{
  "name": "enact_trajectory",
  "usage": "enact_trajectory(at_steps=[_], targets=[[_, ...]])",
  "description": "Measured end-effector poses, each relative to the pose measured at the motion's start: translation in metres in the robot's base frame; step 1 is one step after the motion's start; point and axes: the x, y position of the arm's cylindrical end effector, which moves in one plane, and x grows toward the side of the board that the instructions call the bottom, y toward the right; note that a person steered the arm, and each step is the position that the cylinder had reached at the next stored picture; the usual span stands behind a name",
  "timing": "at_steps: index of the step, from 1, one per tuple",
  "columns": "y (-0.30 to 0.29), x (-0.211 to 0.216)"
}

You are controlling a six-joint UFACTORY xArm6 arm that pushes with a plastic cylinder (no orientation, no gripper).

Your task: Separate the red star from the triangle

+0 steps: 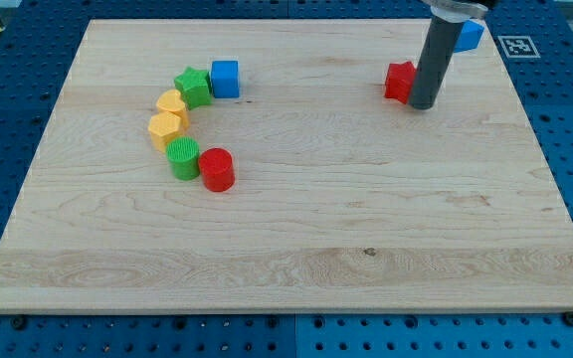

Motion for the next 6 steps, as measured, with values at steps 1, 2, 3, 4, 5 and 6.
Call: enact_trajectory(at_steps=[1, 2, 3, 4, 5, 6], targets=[[0.011, -0.005], [0.077, -0.014], [0.062, -0.032], [0.029, -0.035], [-0.008, -0.035], [-0.04, -0.038]])
